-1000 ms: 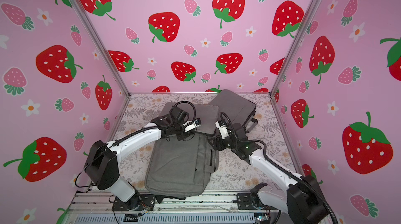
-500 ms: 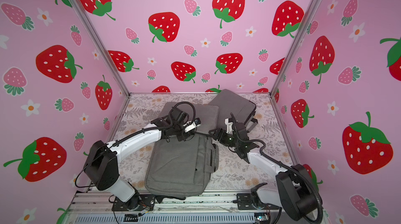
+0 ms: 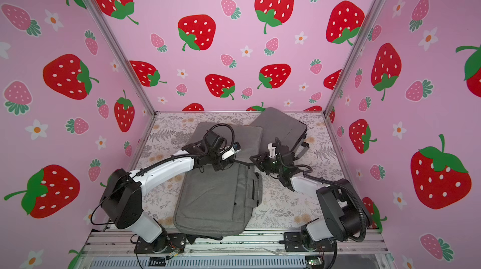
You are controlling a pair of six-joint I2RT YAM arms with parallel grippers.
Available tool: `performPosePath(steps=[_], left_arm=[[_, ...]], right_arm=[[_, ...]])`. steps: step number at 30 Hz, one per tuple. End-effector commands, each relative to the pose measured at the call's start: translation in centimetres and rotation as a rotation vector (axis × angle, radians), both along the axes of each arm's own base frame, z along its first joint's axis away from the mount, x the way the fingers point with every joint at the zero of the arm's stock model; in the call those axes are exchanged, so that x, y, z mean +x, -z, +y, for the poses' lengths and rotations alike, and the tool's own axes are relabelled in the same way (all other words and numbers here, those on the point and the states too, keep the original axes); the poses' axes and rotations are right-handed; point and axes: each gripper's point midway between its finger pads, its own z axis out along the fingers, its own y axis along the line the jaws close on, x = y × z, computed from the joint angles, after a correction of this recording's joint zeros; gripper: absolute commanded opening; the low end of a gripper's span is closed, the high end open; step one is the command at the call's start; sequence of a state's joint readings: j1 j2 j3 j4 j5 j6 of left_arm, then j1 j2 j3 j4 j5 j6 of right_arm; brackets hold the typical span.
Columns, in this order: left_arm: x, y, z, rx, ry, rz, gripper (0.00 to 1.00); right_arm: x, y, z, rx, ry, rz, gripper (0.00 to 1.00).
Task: Open the zippered laptop bag and take out the laptop
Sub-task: Unzip the zipper on the zippered laptop bag.
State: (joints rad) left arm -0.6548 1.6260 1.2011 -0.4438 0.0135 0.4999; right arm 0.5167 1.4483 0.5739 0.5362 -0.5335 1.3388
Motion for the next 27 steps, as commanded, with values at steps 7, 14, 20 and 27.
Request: performPosePath(steps=[7, 14, 20, 27], left_arm=[[-2.0, -1.8, -0.3, -0.051, -0.120, 0.010, 0.58], [-4.1, -4.1, -0.9, -0.187, -0.287, -0.011, 0.68], [-5.9, -5.1, -3.6, -0.416, -0.424, 0.005, 0.64], [-6.3, -4.4, -7.4, -0.490, -0.457, -0.038, 0.61]], right_arm=[[1.4, -2.9, 1.0, 0.083, 0.009, -0.015, 0.04], [1.7, -3.4, 1.4, 0.108, 0.011, 0.012, 0.02], [1.9, -3.8, 1.6, 0.131, 0.014, 0.036, 0.02], [2.0, -4.5, 2.0, 0.150, 0.005, 0.044, 0.02]])
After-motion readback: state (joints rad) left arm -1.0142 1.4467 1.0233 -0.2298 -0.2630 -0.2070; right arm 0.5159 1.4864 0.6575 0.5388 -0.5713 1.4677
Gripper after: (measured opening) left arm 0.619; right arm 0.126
